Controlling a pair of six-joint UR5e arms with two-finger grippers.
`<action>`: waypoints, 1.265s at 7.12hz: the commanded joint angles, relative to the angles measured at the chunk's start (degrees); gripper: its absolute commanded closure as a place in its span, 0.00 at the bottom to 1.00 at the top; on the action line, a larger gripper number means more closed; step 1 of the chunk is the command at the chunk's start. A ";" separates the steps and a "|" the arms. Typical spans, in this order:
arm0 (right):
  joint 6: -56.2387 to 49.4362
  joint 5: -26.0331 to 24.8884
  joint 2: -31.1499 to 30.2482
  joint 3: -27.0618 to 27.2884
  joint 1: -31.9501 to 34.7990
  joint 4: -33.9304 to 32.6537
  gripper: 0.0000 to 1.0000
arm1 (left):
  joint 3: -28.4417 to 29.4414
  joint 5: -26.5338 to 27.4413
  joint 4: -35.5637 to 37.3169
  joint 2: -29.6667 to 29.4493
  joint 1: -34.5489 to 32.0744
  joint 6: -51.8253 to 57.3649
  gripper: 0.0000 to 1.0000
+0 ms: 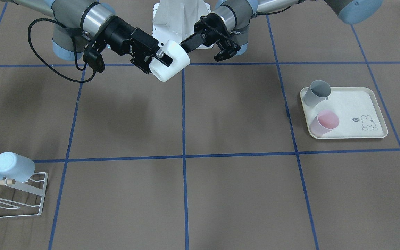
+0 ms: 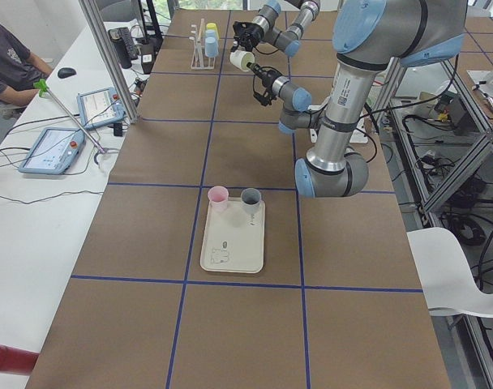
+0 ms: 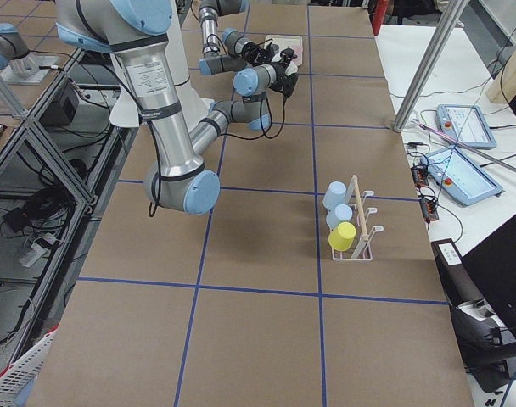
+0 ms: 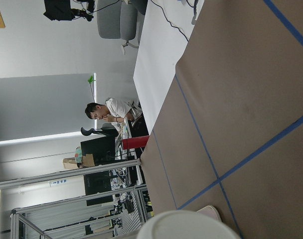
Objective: Transfer IKEA cup to right arm and place on rack
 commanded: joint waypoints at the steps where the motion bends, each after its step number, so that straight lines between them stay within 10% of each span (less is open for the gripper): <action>1: 0.00 0.02 0.10 -0.11 -0.06 0.00 0.00 | 0.00 0.00 0.00 -0.26 0.09 0.00 1.00; 2: 0.08 -0.07 0.10 -0.11 0.03 0.00 0.15 | 0.00 0.00 -0.09 -0.35 0.09 0.00 1.00; 3: 0.35 -0.07 0.10 -0.11 0.03 0.00 0.99 | 0.27 -0.09 0.00 -0.27 0.00 0.18 0.55; 4: 0.18 0.02 0.01 -0.11 0.21 0.00 1.00 | 0.27 -0.09 0.00 -0.18 -0.08 1.22 0.01; 9: -0.09 -0.07 -0.08 -0.11 2.22 0.00 1.00 | 0.09 -0.09 -0.35 0.35 -0.61 1.94 0.00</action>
